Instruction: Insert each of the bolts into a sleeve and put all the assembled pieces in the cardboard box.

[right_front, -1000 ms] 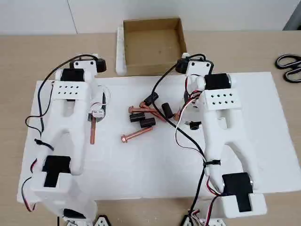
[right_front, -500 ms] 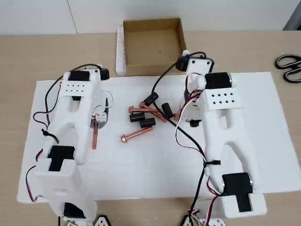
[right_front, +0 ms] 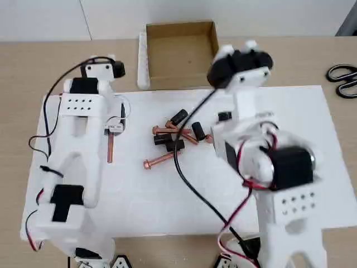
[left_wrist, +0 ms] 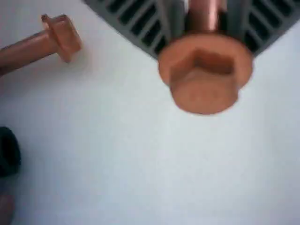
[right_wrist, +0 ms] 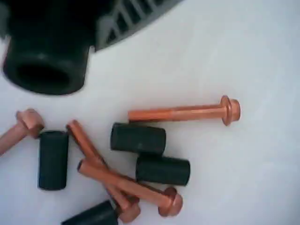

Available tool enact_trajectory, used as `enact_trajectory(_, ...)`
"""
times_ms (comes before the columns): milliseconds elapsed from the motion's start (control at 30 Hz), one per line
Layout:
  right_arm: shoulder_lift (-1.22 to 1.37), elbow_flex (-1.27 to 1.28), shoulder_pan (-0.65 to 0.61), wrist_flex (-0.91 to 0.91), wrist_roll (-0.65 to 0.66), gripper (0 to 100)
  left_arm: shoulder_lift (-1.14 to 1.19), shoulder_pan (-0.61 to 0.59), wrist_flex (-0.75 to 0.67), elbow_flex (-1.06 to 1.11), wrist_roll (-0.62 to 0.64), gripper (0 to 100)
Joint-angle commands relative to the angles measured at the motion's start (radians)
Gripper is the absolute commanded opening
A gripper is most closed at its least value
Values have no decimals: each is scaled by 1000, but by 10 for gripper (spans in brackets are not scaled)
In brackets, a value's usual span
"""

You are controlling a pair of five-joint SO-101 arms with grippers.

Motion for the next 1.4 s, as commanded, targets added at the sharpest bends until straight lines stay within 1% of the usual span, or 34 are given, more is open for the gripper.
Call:
enact_trajectory(0, -87, 121, 21, -117, 5, 7, -123, 6, -28, -48, -2, 6)
enact_trajectory(100, -139, 227, 93, -285, 0, 7, -183, 6, -71, -48, 0, 6)
enact_trajectory(167, -177, 310, 119, -390, 0, 7, -229, 6, -107, -48, 3, 6)
enact_trajectory(333, -289, 493, 119, -518, 0, 7, -344, 6, -196, -45, 144, 6)
enact_trajectory(433, -367, 598, 117, -618, 0, 7, -390, 6, -250, -44, 161, 6)
enact_trajectory(533, -458, 729, 70, -714, -2, 7, -413, 9, -267, -44, 163, 6)
enact_trajectory(733, -665, 980, -76, -860, 3, 7, -456, 114, -259, -42, 163, 6)
enact_trajectory(867, -777, 1069, -111, -892, 2, 7, -496, 209, -267, -44, 157, 6)
enact_trajectory(1000, -857, 1155, -116, -891, 2, 7, -583, 310, -267, -47, 89, 6)
enact_trajectory(1100, -901, 1189, -117, -886, 0, 7, -667, 379, -267, -47, 80, 6)
enact_trajectory(1233, -970, 1197, -173, -885, 0, 7, -703, 420, -267, -41, 91, 6)
enact_trajectory(1367, -1030, 1249, -240, -885, 0, 7, -700, 422, -267, -5, 192, 6)
